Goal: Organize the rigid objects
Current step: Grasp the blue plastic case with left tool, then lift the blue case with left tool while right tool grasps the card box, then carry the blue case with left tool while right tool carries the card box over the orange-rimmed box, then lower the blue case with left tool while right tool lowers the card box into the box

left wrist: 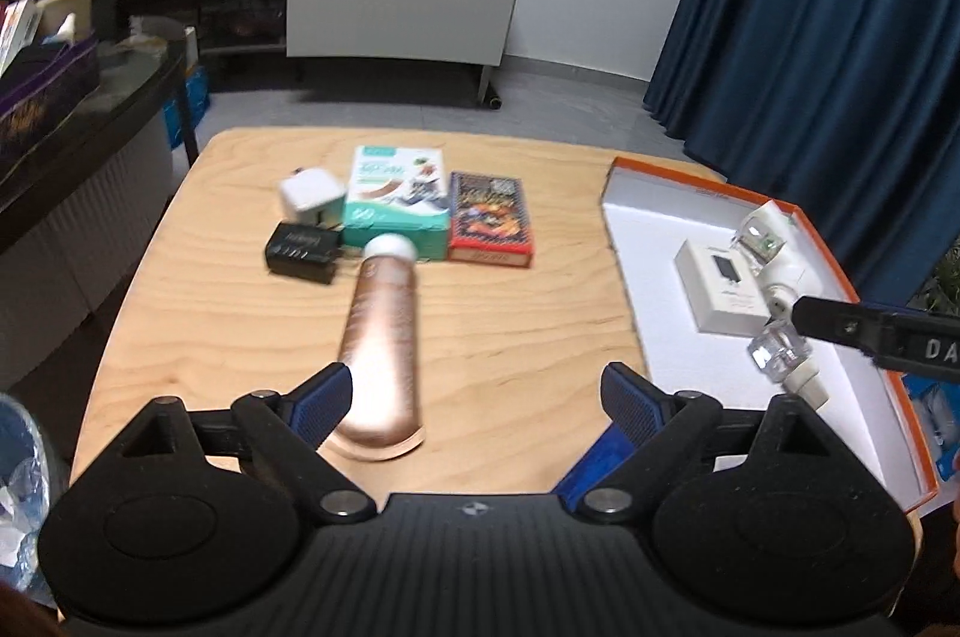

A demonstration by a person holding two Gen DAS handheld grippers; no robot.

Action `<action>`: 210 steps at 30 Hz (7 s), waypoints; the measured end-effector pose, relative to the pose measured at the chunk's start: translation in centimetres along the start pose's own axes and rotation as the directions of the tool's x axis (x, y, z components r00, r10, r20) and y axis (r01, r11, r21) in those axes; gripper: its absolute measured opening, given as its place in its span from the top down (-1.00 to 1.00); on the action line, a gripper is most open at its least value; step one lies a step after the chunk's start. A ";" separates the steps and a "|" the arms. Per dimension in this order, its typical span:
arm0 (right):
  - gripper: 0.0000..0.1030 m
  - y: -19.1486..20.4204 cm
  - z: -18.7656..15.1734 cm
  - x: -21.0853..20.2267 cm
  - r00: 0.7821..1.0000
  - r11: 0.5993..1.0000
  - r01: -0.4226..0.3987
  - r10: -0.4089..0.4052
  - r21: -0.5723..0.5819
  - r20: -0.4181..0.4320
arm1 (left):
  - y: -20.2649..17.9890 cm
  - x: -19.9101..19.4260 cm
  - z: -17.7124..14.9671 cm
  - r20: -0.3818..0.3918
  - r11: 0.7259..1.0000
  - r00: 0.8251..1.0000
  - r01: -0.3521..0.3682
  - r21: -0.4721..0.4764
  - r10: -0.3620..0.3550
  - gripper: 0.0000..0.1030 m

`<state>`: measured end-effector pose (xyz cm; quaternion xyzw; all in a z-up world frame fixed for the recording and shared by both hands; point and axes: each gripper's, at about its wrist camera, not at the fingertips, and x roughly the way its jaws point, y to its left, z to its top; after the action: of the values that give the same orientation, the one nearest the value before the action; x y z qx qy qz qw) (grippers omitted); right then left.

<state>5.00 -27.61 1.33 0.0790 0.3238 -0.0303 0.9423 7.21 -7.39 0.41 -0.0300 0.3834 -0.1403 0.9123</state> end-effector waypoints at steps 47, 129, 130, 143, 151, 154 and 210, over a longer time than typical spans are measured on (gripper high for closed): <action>-0.70 4.9 1.0 3.6 0.992 0.995 -0.097 0.094 -0.035 -0.084 | 1.6 0.3 -0.3 0.122 0.999 0.992 0.034 0.032 -0.038 0.34; -0.37 -3.9 -3.2 -9.3 0.971 0.993 0.095 -0.107 0.067 0.213 | -10.5 -4.5 -0.9 0.226 0.987 0.967 0.084 0.138 -0.114 0.35; -0.37 -4.1 -3.4 -9.5 0.970 0.993 0.094 -0.108 0.072 0.217 | -10.9 -4.6 -1.2 0.227 0.986 0.967 0.087 0.144 -0.119 0.35; -0.37 -7.2 -5.5 -11.2 0.965 0.986 0.101 -0.129 0.130 0.229 | -12.6 -4.0 -3.1 0.195 0.986 0.970 0.122 0.114 -0.143 0.35; -0.37 -7.3 -5.7 -10.5 0.969 0.987 0.106 -0.130 0.125 0.209 | -13.6 -3.6 -3.6 0.187 0.984 0.972 0.121 0.131 -0.144 0.35; -0.37 -7.4 -5.7 -10.1 0.972 0.987 0.106 -0.128 0.122 0.198 | -14.0 -3.5 -3.9 0.182 0.983 0.972 0.125 0.137 -0.149 0.35; -0.37 -8.8 -6.0 -6.0 0.982 0.989 0.134 -0.142 0.069 0.125 | -15.2 -0.2 -4.0 0.119 0.983 0.984 0.117 0.144 -0.134 0.35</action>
<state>-4.27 -35.25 -0.80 0.0825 0.2657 -0.1106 0.9541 0.66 -21.70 0.17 -0.0008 0.3111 -0.2214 0.9242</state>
